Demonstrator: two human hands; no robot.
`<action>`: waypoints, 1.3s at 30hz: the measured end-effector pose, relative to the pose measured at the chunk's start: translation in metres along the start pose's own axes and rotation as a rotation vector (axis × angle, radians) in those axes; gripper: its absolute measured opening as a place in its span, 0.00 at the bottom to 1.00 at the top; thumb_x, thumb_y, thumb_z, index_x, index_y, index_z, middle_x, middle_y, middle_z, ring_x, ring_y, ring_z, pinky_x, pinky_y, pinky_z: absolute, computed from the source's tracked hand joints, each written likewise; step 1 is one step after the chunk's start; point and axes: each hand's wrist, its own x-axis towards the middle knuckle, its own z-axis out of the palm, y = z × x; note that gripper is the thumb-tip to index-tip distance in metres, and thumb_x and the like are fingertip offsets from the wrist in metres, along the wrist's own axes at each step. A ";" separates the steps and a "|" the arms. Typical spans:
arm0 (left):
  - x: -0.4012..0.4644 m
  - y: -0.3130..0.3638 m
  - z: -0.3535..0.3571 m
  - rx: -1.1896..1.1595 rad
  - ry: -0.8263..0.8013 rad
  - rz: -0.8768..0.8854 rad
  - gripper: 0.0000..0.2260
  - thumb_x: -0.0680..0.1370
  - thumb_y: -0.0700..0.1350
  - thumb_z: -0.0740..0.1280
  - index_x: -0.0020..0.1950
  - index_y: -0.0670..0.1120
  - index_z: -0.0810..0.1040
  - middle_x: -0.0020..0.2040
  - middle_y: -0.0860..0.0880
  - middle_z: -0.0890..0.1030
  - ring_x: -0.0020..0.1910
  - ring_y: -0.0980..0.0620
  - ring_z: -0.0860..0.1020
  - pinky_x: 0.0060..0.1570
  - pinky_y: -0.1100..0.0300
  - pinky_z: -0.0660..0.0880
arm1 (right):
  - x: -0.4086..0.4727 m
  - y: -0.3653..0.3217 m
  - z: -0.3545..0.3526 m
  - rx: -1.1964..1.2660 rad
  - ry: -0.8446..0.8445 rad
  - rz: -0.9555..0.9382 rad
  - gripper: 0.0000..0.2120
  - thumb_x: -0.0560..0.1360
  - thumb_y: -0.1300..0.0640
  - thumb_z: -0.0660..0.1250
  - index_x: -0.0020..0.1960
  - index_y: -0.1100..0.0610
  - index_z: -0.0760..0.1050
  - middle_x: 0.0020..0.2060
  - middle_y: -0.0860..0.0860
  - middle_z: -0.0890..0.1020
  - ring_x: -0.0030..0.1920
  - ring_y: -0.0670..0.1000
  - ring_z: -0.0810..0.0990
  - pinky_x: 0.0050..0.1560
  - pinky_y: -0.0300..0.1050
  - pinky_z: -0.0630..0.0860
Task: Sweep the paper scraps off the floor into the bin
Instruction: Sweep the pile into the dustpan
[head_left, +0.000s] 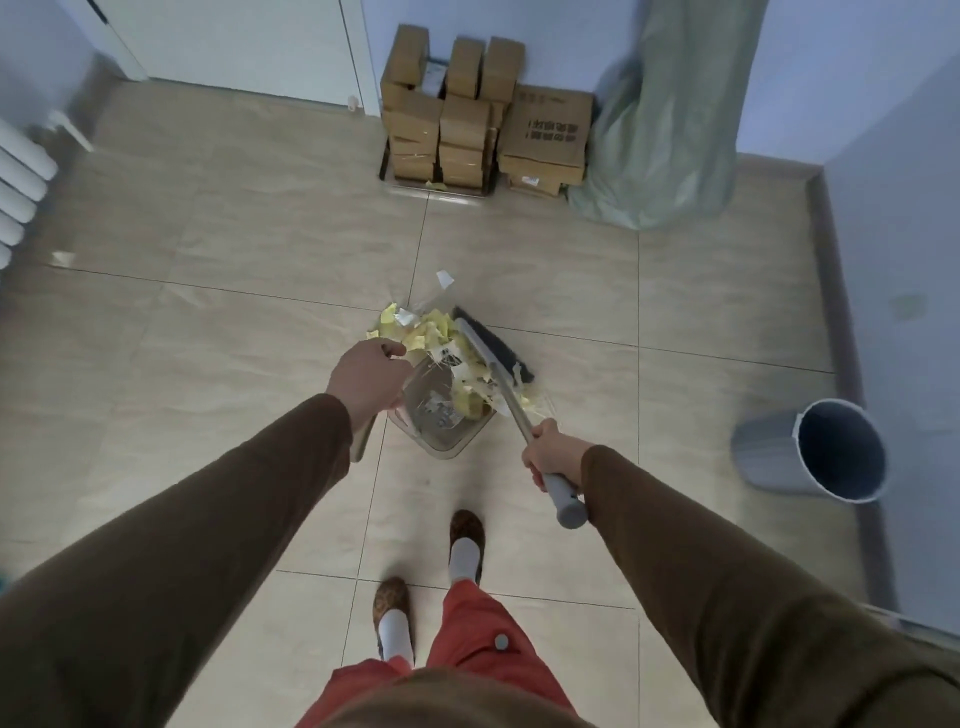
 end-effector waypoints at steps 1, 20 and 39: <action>-0.002 0.002 0.001 -0.007 0.000 -0.002 0.18 0.71 0.40 0.64 0.60 0.46 0.79 0.46 0.53 0.80 0.42 0.45 0.86 0.52 0.47 0.83 | -0.012 0.005 0.005 0.063 -0.019 0.004 0.22 0.78 0.65 0.57 0.69 0.52 0.60 0.44 0.58 0.75 0.28 0.48 0.71 0.25 0.39 0.72; -0.010 -0.044 -0.029 -0.035 0.028 0.003 0.14 0.64 0.37 0.63 0.48 0.38 0.75 0.43 0.38 0.80 0.50 0.36 0.83 0.52 0.37 0.81 | -0.114 0.061 -0.006 0.650 -0.062 -0.110 0.17 0.80 0.65 0.60 0.66 0.54 0.65 0.31 0.54 0.73 0.21 0.47 0.69 0.19 0.36 0.68; 0.007 -0.038 -0.052 -0.060 0.099 -0.188 0.05 0.75 0.35 0.63 0.46 0.44 0.77 0.41 0.44 0.76 0.38 0.49 0.76 0.44 0.56 0.78 | 0.060 -0.098 -0.039 -0.659 0.102 -0.298 0.23 0.79 0.66 0.55 0.72 0.59 0.57 0.38 0.58 0.75 0.32 0.54 0.74 0.28 0.45 0.71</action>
